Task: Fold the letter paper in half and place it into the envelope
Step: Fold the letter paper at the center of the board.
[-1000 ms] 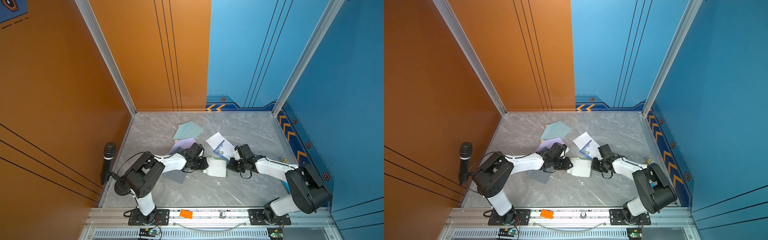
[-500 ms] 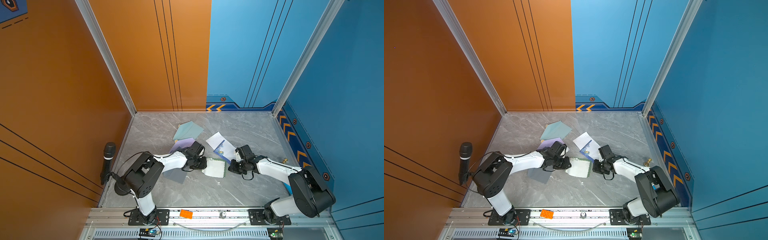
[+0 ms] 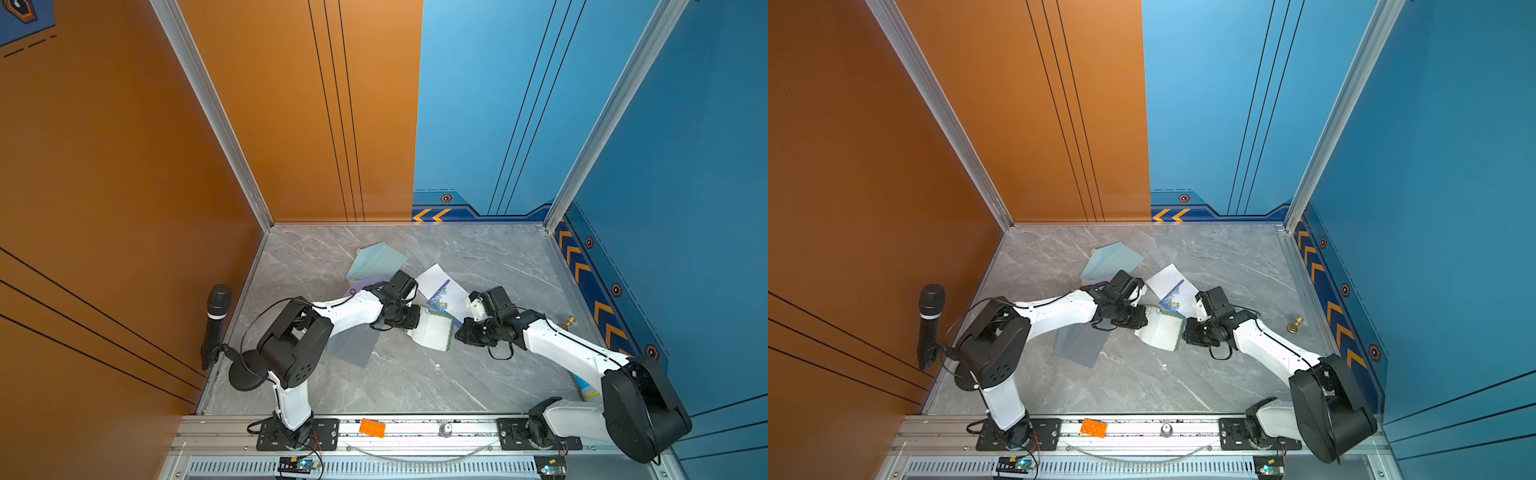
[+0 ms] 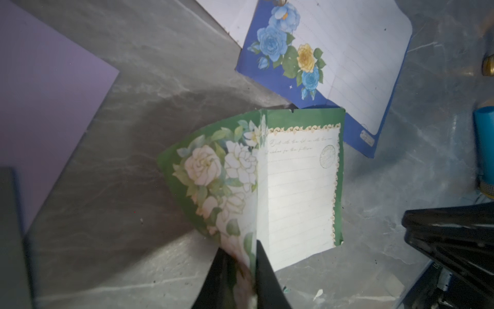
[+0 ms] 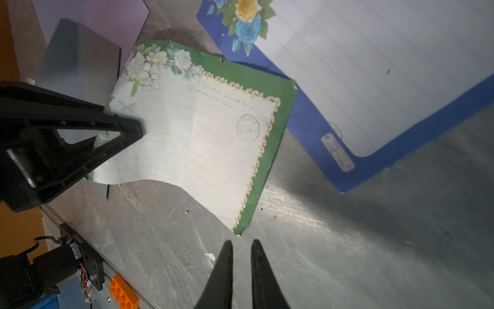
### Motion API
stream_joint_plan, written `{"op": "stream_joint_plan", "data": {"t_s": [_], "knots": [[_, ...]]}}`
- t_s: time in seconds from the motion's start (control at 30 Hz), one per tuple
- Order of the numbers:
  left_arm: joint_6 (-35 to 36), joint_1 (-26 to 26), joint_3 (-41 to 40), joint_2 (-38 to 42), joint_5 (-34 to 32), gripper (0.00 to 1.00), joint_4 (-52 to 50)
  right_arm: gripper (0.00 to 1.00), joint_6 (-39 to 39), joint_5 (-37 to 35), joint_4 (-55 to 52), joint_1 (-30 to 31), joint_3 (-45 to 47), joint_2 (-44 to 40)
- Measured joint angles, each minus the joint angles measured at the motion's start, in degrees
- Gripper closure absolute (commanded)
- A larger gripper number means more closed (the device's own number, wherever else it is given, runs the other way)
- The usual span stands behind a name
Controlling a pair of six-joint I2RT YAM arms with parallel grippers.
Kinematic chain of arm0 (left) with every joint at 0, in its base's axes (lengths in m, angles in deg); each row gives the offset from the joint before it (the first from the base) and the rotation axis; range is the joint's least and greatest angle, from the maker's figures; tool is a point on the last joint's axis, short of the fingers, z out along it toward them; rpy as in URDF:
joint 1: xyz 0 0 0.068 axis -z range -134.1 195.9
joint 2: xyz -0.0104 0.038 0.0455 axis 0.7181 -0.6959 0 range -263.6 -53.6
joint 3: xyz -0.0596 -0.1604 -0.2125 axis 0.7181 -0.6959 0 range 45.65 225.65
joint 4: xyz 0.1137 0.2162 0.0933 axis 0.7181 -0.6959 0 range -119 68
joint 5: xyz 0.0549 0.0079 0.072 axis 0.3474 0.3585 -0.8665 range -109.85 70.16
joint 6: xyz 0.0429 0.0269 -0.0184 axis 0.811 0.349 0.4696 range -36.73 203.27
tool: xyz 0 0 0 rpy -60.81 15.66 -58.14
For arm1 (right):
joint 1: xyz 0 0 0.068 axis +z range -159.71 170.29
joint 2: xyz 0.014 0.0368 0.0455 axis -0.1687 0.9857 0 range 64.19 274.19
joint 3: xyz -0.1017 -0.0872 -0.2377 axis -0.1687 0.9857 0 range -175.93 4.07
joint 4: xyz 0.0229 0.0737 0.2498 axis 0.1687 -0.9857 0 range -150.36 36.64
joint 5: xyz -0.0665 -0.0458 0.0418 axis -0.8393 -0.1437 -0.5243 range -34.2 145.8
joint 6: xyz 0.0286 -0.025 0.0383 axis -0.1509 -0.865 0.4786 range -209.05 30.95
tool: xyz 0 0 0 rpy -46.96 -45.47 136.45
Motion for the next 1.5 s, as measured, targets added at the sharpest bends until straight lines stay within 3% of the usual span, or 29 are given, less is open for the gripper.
{"op": "stream_joint_plan", "data": {"t_s": [0.33,1.13,1.5], "knots": [[3.1,0.0,2.7,-1.2,-0.3,0.81,-3.0,0.83,-1.3,0.4,2.4,0.4,-2.4,10.0],[6.5,0.0,5.7,-2.3,-1.8,0.81,-6.4,0.84,-1.3,1.5,5.6,1.9,-4.7,15.5],[8.0,0.0,7.4,-3.1,-3.3,0.63,-7.8,0.84,-0.4,1.4,6.8,3.5,-4.7,15.9]]}}
